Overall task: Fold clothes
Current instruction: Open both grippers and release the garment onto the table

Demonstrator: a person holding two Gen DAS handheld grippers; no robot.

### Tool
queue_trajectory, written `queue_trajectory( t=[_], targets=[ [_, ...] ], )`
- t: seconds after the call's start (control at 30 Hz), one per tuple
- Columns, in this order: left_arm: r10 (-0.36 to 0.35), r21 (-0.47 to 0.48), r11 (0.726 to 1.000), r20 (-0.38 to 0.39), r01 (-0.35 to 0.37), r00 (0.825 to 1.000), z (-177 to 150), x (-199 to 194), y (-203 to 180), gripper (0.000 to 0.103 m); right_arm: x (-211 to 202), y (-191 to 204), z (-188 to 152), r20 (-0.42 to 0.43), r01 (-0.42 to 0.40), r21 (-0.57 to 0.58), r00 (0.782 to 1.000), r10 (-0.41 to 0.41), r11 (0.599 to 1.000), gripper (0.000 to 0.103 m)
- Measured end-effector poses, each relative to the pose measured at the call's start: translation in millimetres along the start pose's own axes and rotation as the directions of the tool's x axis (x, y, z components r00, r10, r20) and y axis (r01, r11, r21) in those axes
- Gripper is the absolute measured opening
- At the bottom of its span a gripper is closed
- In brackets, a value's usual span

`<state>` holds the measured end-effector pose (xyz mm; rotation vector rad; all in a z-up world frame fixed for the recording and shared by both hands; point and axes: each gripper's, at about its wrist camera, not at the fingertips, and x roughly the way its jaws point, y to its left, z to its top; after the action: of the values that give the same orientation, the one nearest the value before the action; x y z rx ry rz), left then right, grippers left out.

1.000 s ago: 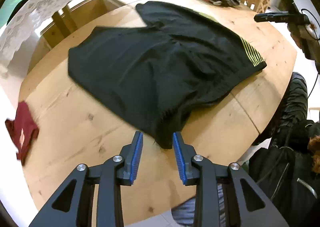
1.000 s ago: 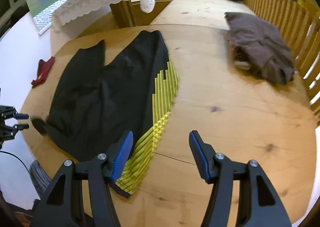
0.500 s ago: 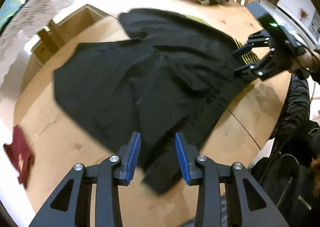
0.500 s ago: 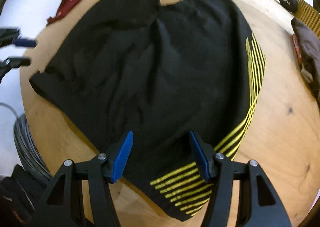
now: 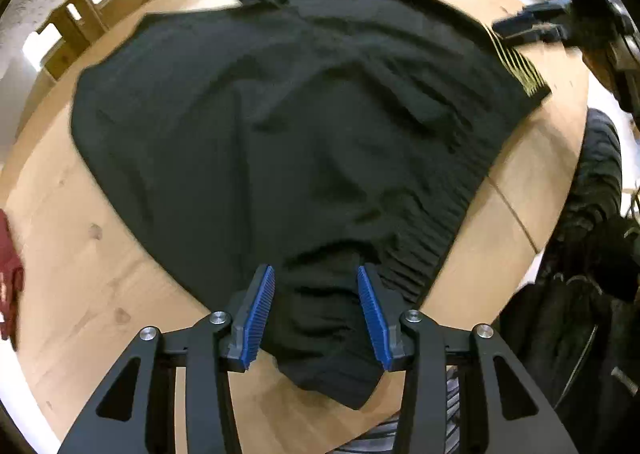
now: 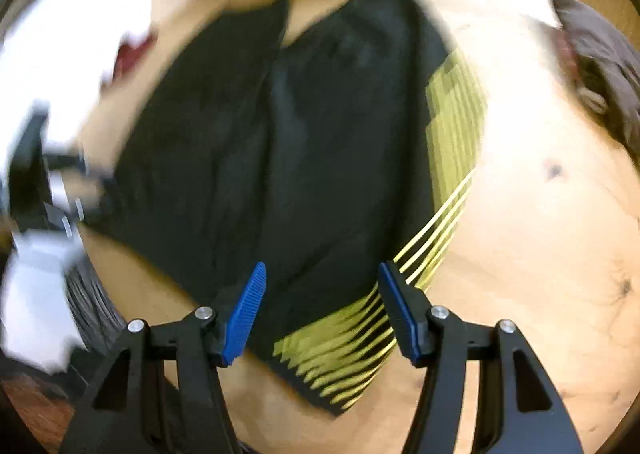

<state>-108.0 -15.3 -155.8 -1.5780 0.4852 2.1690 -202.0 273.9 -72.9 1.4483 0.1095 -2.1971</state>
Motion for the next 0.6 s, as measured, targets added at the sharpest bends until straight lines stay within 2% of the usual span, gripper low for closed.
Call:
queue_trajectory(
  t=[0.1, 0.17, 0.23, 0.37, 0.47, 0.6],
  targets=[
    [0.045, 0.027, 0.999, 0.043, -0.046, 0.998, 35, -4, -3, 0.042, -9, -36, 43, 0.108, 0.150, 0.044, 0.982, -0.154, 0.988, 0.058],
    [0.055, 0.031, 0.998, 0.076, -0.058, 0.996, 69, 0, -4, 0.042, 0, -57, 71, 0.117, 0.215, 0.060, 0.968, -0.220, 0.975, 0.058],
    [0.046, 0.025, 0.998, 0.099, -0.049, 0.994, 98, 6, -3, 0.042, 15, -82, 96, 0.109, 0.218, 0.073, 0.968, -0.225, 0.973, 0.058],
    [0.030, 0.032, 0.999, 0.122, -0.034, 0.992, 153, 32, -4, 0.042, 43, -97, 132, 0.103, 0.242, 0.082, 0.963, -0.249, 0.967, 0.058],
    [0.019, 0.045, 0.999, 0.094, -0.023, 0.995, 168, 52, -2, 0.042, 61, -107, 144, 0.086, 0.191, 0.099, 0.976, -0.200, 0.977, 0.056],
    [0.016, 0.043, 0.999, 0.056, -0.019, 0.998, 167, 66, 1, 0.042, 77, -103, 149, 0.056, 0.193, 0.077, 0.979, -0.197, 0.978, 0.043]
  ],
)
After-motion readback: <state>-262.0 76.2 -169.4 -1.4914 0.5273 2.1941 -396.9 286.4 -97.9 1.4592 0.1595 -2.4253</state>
